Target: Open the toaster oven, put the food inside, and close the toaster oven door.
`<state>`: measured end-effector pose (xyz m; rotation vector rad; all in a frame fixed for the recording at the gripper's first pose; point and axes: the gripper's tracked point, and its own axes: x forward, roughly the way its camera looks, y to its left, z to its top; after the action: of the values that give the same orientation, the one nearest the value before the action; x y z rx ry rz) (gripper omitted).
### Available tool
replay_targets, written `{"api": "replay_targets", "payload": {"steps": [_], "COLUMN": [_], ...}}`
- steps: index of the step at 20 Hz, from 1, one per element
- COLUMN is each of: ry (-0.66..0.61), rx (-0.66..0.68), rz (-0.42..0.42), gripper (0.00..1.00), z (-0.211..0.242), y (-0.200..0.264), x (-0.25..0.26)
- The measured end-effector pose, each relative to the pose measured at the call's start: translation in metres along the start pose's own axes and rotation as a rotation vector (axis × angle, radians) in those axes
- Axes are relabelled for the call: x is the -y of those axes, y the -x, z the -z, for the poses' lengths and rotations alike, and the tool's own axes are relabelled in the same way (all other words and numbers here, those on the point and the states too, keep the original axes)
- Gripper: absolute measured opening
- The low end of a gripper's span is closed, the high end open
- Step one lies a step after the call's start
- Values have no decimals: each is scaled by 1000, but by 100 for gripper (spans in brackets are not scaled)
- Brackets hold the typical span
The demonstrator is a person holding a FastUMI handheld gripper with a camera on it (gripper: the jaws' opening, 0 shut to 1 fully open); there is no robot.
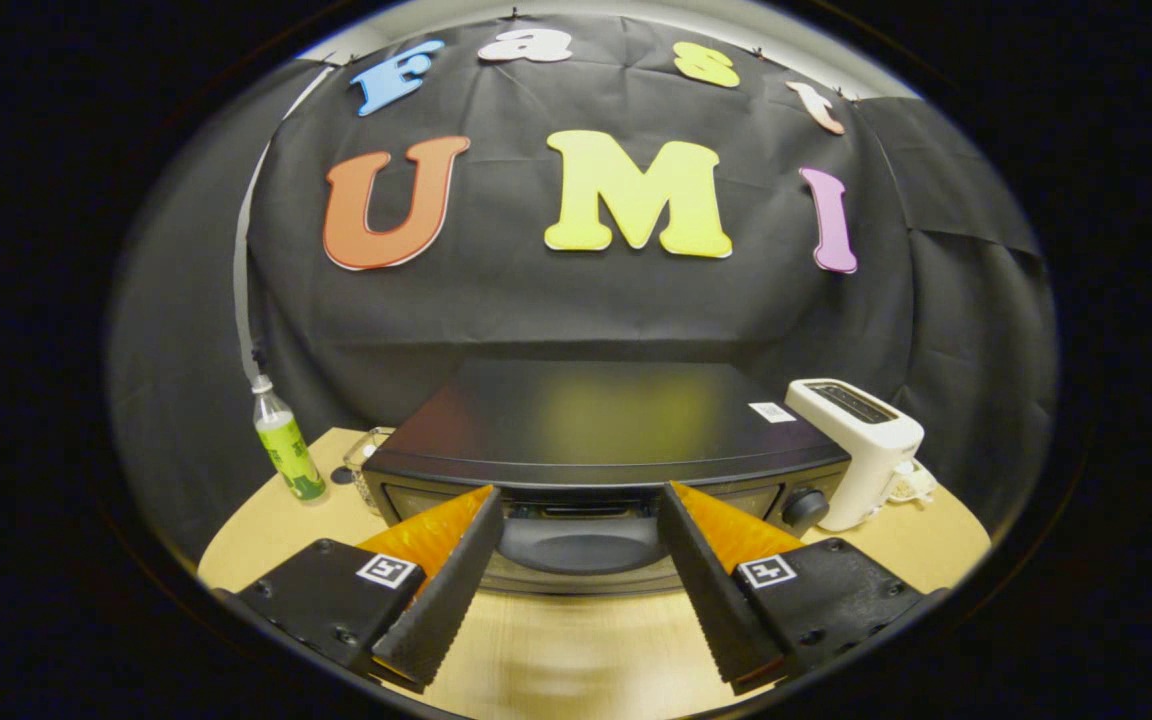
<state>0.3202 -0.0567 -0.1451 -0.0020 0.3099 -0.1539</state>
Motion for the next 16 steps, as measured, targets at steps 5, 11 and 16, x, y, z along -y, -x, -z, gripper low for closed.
{"api": "replay_targets", "payload": {"steps": [5,11,16], "ry": [7,-4,-1], "rx": [6,-9,-31], "rz": [-26,-35,-15], "gripper": [100,100,100], "z": [2,12,38], "y": [-11,1,32], "x": [-3,-1,0]}}
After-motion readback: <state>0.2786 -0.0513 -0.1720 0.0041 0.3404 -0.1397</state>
